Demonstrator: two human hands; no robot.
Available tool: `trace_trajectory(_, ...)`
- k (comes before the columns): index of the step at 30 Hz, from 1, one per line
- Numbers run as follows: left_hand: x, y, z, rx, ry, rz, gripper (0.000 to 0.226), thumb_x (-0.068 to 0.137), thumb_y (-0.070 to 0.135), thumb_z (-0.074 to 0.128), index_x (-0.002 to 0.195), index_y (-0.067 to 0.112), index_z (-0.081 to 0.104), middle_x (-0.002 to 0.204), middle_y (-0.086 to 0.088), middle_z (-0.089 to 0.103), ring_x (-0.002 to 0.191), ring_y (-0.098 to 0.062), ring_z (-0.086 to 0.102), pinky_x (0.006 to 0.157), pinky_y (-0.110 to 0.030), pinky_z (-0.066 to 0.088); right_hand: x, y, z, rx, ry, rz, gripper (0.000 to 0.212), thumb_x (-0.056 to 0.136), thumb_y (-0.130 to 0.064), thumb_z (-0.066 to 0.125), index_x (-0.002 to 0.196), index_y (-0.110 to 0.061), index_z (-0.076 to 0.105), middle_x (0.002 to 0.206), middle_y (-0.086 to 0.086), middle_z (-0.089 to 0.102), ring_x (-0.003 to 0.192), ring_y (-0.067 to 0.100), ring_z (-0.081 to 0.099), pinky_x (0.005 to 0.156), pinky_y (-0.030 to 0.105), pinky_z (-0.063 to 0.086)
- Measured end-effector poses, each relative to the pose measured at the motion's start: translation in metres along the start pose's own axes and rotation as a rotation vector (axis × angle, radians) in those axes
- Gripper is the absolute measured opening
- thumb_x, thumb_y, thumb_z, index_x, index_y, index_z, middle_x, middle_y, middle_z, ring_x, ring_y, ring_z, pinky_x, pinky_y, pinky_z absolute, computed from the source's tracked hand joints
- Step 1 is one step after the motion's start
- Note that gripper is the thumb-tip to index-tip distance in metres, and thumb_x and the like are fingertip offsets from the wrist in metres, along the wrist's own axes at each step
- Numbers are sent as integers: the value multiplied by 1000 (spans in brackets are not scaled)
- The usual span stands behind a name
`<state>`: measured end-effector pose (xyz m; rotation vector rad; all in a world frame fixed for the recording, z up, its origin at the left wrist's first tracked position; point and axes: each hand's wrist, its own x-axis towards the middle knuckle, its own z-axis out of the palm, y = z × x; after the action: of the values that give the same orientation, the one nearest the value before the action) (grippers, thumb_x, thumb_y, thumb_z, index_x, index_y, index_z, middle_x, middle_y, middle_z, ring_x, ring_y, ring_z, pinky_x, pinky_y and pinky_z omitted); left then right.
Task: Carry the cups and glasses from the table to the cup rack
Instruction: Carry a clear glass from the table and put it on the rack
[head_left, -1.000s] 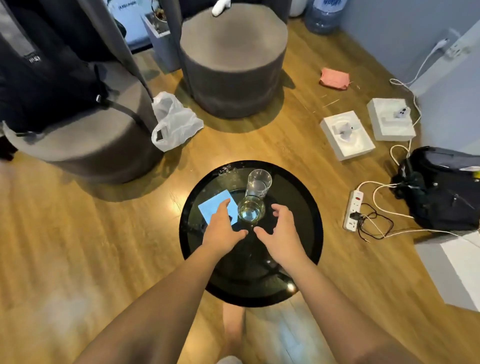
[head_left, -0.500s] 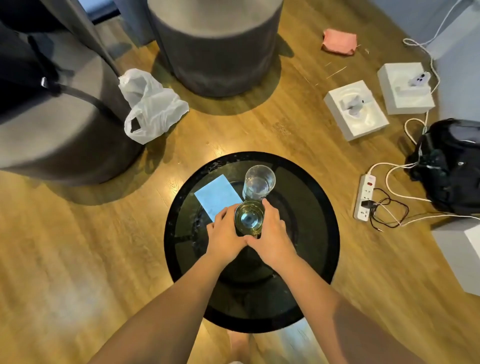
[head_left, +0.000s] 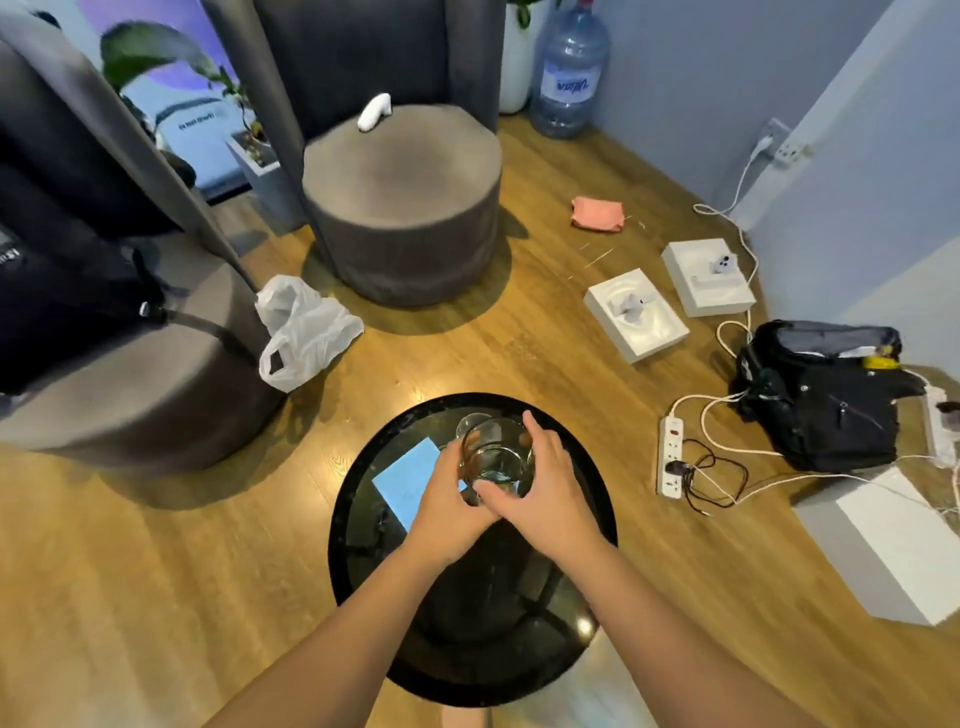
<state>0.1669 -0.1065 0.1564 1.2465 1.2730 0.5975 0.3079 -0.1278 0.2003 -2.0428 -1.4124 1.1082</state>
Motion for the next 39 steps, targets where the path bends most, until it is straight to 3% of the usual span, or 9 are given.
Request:
trace_trajectory(5,-32,122,20,-52,91,232,71,73,21,81,133,42,50,125,4,63,118,-21,63,99,-53,53,-55,-78,-103,229,220,-114,99,73,-54,80,153,-40,22,156,-10,33,140,11,37,102,22,36)
trace_trajectory(10,-104,264,43,-103,6,463,83,82,11,79,128,66,36,131,16,58,124,-11,58,95,-40,58,-135,-149,-200,368,412,-247,93,74,-55,79,150,-40,28,152,-9,38,139,14,39,96,22,41)
trace_trajectory(16,-210,382,79,-90,-57,704,85,83,14,83,146,29,29,142,0,51,126,-12,56,82,-13,53,-251,-203,-298,451,562,-418,88,81,-49,76,152,-34,28,152,-4,40,137,18,43,93,23,44)
trace_trajectory(19,-254,427,100,-258,-96,702,84,75,30,87,143,29,37,138,-4,54,119,-13,60,80,-22,58,-300,-212,-329,423,573,-479,92,79,-44,79,152,-34,23,153,-2,39,138,20,42,99,29,47)
trace_trajectory(21,-278,438,111,-282,-91,719,87,72,31,87,144,27,39,127,3,59,113,-11,64,81,-30,60,-331,-211,-343,404,563,-517,95,78,-40,82,152,-34,22,152,-2,41,137,21,44,100,29,47)
trace_trajectory(24,-297,436,121,-126,17,758,90,76,3,85,150,18,37,118,25,54,101,8,61,94,-31,56,-367,-204,-356,374,546,-540,87,77,-39,84,146,-31,31,146,-2,48,132,20,50,99,32,50)
trace_trajectory(29,-349,441,140,-78,-65,816,57,94,20,68,142,24,38,132,-5,54,116,-17,59,78,-26,61,-412,-189,-360,329,593,-527,82,76,-41,83,140,-25,34,137,-1,53,125,18,55,88,22,53)
trace_trajectory(35,-375,447,181,28,-218,872,96,73,15,89,141,31,23,121,11,53,111,-8,59,95,-35,58,-467,-161,-374,329,785,-461,84,77,-40,82,141,-22,31,139,3,52,127,20,54,76,8,48)
trace_trajectory(39,-402,454,219,6,-385,936,100,72,18,90,142,32,20,119,15,49,108,-6,57,83,-25,60,-511,-139,-384,306,929,-384,84,76,-41,82,140,-21,31,135,3,53,124,19,55,70,4,47)
